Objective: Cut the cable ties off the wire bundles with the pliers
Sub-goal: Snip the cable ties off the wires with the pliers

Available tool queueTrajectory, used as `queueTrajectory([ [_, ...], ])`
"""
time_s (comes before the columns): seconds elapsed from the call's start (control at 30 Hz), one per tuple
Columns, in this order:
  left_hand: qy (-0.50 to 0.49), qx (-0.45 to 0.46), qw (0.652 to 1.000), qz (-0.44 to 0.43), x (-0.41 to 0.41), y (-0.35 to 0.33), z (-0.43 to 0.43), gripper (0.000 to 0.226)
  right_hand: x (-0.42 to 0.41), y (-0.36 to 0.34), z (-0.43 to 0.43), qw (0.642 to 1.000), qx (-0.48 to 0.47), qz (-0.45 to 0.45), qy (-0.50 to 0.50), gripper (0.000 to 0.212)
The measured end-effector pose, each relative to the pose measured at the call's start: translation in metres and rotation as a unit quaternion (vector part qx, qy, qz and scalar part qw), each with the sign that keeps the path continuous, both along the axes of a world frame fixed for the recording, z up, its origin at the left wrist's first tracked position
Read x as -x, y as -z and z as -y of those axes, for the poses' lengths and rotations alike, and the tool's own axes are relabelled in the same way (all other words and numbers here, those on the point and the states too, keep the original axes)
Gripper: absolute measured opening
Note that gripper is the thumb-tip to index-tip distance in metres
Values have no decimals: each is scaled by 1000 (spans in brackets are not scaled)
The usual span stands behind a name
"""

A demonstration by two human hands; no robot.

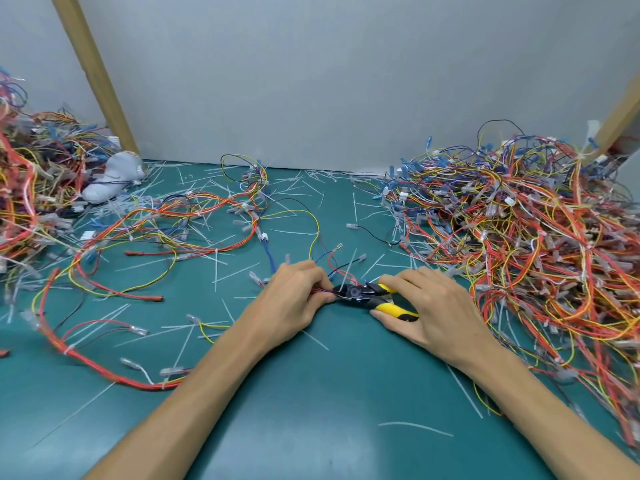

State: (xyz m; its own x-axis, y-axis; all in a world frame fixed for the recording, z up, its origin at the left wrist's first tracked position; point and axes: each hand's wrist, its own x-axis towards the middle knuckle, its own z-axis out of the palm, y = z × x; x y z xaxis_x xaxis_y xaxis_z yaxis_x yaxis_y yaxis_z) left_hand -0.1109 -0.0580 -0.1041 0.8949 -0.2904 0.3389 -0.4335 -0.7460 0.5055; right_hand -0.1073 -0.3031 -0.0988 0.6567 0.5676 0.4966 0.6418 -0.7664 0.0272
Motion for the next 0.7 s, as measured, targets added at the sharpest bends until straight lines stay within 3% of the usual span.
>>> queueTrajectory([
  [0.33, -9, -47, 998, 34, 2, 0, 5, 5, 0, 1, 3, 999, 5, 39, -24, 39],
  [0.7, 2, -23, 1000, 11, 1, -1, 4, 7, -5, 3, 2, 1000, 10, 25, -4, 41],
])
